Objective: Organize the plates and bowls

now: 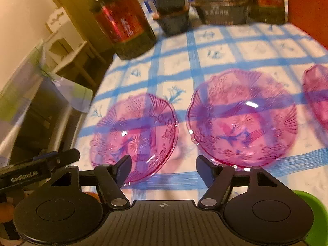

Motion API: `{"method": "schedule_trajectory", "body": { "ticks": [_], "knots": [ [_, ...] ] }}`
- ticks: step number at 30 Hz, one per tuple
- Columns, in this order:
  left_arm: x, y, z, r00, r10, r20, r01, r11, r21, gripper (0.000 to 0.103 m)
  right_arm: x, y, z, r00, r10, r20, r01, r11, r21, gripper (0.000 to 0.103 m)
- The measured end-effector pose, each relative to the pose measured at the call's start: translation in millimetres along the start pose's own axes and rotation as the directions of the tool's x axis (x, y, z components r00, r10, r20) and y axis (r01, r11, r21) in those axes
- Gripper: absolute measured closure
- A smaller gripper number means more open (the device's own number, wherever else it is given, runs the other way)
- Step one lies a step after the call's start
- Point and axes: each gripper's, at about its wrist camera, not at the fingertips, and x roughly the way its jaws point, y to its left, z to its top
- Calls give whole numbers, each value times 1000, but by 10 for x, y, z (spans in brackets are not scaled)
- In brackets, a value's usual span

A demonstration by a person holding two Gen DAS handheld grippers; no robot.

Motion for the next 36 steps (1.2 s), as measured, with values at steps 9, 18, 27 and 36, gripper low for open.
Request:
{"method": "schedule_trajectory", "body": {
  "ticks": [9, 18, 27, 36],
  "knots": [
    [482, 140, 103, 998, -13, -63, 13, 1000, 5, 52, 456, 29, 39, 998, -5, -69, 7, 1000, 24, 44],
    [611, 174, 92, 997, -10, -77, 11, 1000, 11, 87, 608, 19, 59, 997, -18, -75, 21, 999, 34, 76],
    [418, 41, 153, 998, 18, -58, -15, 998, 60, 94, 437, 63, 126, 999, -14, -36, 15, 1000, 15, 88],
    [-225, -543, 476, 1000, 1, 30, -6, 989, 145, 94, -329, -42, 278, 997, 11, 82, -11, 1000, -2, 88]
  ]
}}
